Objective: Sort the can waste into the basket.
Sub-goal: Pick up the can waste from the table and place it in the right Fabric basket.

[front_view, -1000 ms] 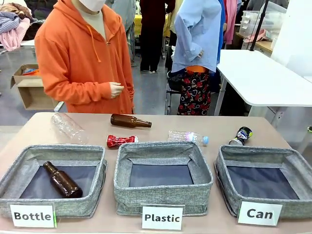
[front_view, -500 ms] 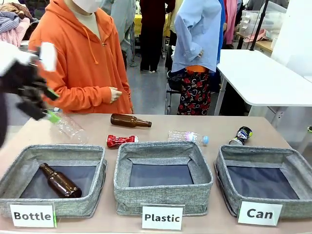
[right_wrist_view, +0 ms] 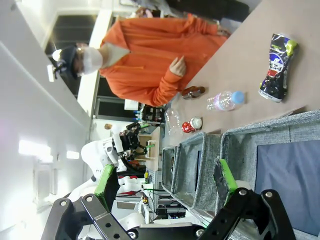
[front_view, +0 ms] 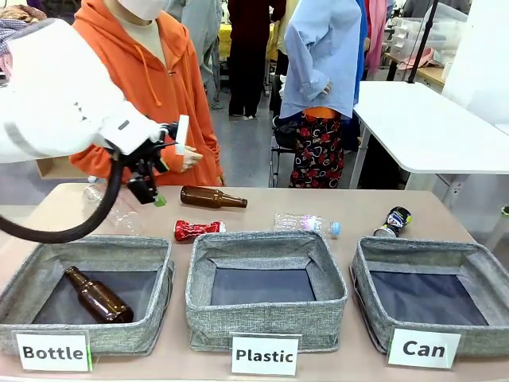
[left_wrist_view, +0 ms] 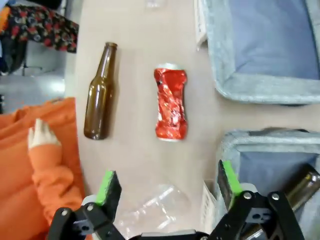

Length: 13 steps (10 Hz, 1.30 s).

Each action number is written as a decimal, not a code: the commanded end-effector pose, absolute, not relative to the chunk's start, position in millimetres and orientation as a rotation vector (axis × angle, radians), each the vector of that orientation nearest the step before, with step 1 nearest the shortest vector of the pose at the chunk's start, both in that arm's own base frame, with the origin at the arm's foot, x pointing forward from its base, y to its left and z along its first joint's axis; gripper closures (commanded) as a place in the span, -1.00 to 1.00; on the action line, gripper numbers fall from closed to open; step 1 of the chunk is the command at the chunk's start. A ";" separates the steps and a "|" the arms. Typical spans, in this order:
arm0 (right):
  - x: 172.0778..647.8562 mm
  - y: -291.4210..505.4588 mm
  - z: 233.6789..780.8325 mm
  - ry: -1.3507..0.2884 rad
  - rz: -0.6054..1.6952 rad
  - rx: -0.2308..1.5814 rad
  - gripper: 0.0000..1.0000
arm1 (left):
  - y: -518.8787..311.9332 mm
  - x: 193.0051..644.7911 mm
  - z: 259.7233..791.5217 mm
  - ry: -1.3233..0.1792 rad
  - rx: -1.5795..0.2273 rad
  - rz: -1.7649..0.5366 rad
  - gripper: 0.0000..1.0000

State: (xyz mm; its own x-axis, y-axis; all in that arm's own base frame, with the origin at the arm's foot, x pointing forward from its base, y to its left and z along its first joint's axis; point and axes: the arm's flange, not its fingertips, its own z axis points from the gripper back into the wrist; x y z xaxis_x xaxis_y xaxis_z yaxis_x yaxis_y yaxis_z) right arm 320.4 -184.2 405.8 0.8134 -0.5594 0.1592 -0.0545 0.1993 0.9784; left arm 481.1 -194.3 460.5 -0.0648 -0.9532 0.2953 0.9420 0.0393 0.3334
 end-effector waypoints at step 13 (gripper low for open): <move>322.3 -184.4 406.9 -0.581 -0.366 1.349 -1.00 | -244.7 584.1 302.0 -0.136 -0.279 -1.597 -1.00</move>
